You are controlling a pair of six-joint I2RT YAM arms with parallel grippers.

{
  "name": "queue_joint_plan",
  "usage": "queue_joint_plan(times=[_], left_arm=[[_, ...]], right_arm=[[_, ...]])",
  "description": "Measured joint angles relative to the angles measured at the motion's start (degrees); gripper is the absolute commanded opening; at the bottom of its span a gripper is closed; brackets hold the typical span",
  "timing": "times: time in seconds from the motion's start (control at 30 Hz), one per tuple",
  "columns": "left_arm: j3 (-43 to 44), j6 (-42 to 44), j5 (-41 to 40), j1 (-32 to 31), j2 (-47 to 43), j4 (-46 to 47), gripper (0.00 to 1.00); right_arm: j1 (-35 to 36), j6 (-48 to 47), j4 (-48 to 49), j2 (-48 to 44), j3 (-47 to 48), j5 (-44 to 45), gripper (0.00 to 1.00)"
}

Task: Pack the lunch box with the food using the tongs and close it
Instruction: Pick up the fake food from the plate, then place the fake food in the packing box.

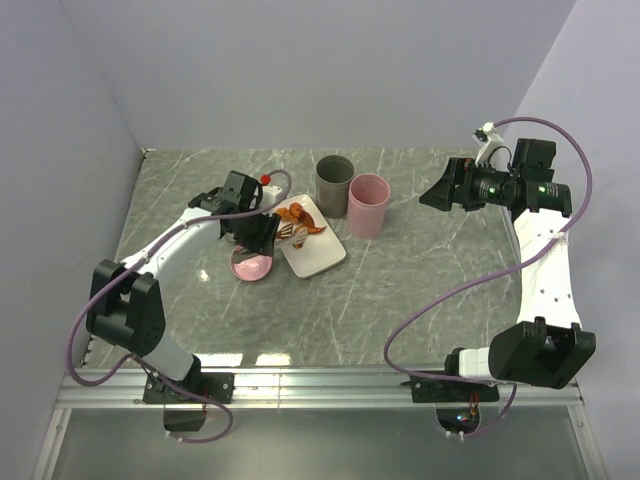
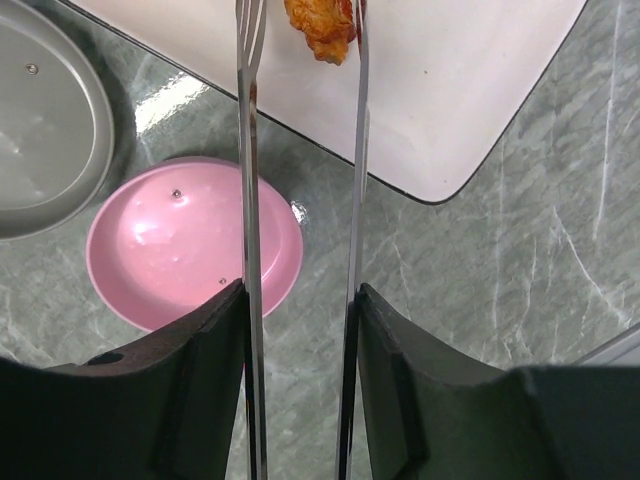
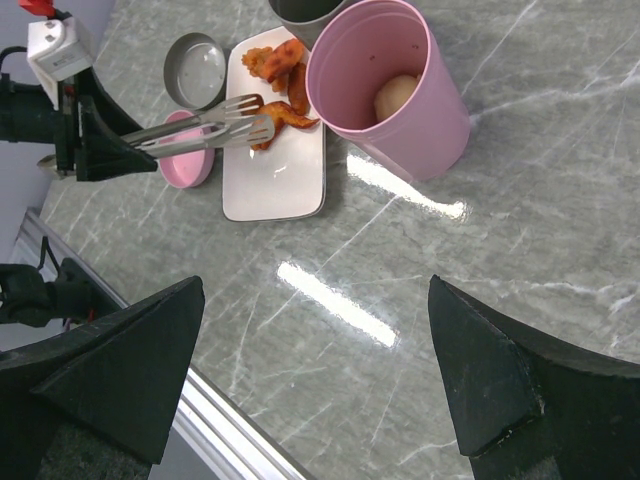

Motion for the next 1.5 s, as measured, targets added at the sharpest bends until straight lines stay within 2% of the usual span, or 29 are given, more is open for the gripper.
queue_joint_plan(times=[0.27,0.6,0.77,1.0,1.2,1.5], left_arm=[[-0.5,0.4,-2.7,-2.3,0.7,1.6,0.45],[-1.2,0.4,-3.8,-2.8,0.5,1.8,0.2],[-1.2,0.2,-4.0,-2.8,-3.6,0.1,0.08],[-1.1,0.3,-4.2,-2.8,-11.3,-1.8,0.03],[1.5,0.7,-5.4,-2.8,-11.9,-4.5,0.03],[15.8,3.9,-11.5,-2.8,-11.2,-7.3,0.02]], right_arm=[[0.0,-0.2,0.0,0.0,0.0,0.0,1.0],[0.0,-0.2,0.0,0.0,0.0,0.0,1.0],[0.0,-0.2,0.0,0.0,0.0,0.0,1.0],[0.0,-0.2,0.0,0.0,0.0,-0.1,1.0],[0.0,-0.2,0.0,0.0,0.0,-0.1,1.0],[0.0,-0.2,0.0,0.0,0.0,-0.3,1.0]])
